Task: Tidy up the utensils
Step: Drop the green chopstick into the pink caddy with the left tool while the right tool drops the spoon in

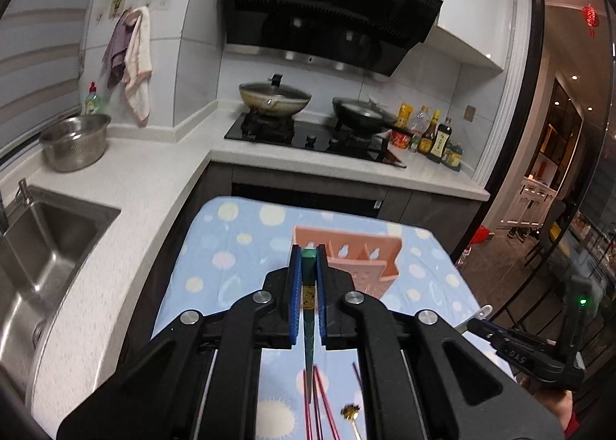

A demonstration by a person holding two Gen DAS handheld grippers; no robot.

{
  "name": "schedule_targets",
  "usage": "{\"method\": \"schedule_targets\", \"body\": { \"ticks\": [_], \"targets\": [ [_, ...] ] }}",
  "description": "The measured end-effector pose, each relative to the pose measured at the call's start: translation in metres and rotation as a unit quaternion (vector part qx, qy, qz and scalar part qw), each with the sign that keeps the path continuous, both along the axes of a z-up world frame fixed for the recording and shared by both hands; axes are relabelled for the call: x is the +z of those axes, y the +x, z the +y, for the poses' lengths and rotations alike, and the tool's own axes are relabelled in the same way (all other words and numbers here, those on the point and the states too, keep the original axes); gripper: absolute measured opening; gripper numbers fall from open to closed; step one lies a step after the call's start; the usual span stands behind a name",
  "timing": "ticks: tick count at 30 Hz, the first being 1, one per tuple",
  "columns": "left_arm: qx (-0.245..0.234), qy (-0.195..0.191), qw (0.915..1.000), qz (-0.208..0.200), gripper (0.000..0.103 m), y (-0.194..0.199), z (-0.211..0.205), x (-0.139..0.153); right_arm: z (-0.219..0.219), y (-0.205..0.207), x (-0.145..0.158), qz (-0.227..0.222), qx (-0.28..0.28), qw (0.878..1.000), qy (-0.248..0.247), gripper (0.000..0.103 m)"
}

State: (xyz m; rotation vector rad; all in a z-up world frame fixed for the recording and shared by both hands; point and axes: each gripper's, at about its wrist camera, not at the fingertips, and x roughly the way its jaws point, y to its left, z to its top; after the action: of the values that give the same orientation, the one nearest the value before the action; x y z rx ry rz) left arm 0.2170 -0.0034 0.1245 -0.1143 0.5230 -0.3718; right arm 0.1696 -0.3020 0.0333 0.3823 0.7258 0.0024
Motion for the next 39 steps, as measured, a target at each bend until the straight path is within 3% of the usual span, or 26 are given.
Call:
{"method": "schedule_targets", "body": {
  "ticks": [10,15,25,35,36,38,39],
  "targets": [
    [-0.016,-0.02,0.9958,-0.088,0.007,0.045,-0.026,0.079,-0.013,0.071,0.033,-0.04,-0.008,0.999,-0.012,0.006],
    [-0.014,-0.022,0.9931,-0.114,0.007,0.073,-0.04,0.099,-0.017,0.104,0.04,-0.052,-0.013,0.999,-0.011,0.006],
    [-0.007,0.012,0.9965,-0.082,0.007,0.126,-0.061,0.053,-0.009,0.156,0.004,-0.008,-0.007,1.0,-0.018,0.006],
    [0.004,0.014,0.9994,-0.031,0.007,0.148,-0.055,0.005,-0.01,0.166,-0.025,0.017,-0.006,1.0,-0.012,0.008],
    [0.006,0.012,0.9994,-0.033,0.011,0.146,-0.054,0.004,-0.009,0.164,-0.024,0.015,-0.01,1.0,-0.016,0.012],
    [0.015,0.011,0.9993,-0.031,0.03,0.144,-0.051,0.002,-0.01,0.16,-0.02,0.01,-0.016,1.0,-0.02,0.016],
    [0.023,0.01,0.9991,-0.033,0.045,0.142,-0.049,0.002,-0.011,0.158,-0.019,0.008,-0.017,1.0,-0.017,0.018]
  ]
}}
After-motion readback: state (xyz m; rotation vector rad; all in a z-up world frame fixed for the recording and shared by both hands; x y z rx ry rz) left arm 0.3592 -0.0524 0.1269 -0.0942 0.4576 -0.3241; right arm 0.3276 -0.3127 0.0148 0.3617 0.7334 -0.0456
